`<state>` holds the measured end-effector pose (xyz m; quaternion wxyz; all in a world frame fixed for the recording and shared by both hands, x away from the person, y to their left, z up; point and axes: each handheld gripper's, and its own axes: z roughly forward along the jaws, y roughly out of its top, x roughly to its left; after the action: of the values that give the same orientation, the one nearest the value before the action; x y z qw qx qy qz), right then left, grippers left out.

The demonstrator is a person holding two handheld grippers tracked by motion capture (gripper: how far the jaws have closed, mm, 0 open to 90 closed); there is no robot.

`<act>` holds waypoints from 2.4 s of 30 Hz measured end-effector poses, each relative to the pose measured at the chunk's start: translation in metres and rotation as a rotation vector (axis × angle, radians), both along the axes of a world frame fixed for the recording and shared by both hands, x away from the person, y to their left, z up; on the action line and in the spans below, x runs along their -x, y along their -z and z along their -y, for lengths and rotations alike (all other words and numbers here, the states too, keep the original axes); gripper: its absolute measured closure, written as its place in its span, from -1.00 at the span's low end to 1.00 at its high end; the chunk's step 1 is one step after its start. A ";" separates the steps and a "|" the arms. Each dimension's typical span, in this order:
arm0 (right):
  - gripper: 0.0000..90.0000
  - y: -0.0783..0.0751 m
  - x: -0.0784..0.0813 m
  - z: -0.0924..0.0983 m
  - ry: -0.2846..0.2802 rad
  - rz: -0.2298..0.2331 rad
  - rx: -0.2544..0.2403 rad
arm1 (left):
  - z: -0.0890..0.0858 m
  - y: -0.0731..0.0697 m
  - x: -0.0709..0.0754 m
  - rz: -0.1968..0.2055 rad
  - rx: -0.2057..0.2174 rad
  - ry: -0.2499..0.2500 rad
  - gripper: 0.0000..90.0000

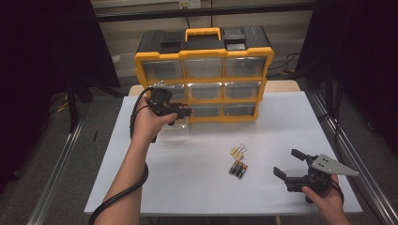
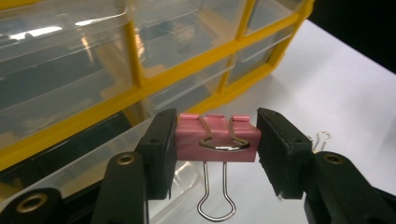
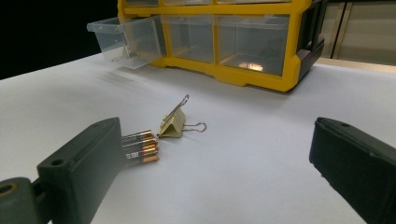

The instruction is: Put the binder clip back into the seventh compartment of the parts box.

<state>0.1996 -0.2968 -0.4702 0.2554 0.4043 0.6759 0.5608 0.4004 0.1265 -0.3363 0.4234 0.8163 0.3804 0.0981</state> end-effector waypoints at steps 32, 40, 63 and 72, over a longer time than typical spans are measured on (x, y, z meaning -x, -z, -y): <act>-0.94 0.000 0.000 0.000 -0.004 -0.003 -0.001 | -0.024 0.022 -0.023 0.004 -0.030 -0.122 0.11; -0.94 0.001 0.000 0.002 -0.009 -0.001 0.009 | -0.025 0.030 -0.028 0.002 -0.028 -0.131 0.11; -0.94 0.001 0.000 0.001 -0.010 -0.003 0.010 | -0.008 0.022 -0.003 0.017 0.046 -0.014 -0.35; -0.94 0.001 0.000 0.000 -0.002 -0.007 0.000 | 0.006 0.024 0.008 0.025 0.060 0.051 -0.46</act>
<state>0.1993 -0.2972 -0.4709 0.2527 0.4054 0.6772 0.5597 0.3928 0.1201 -0.3602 0.4545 0.8115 0.3570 0.0860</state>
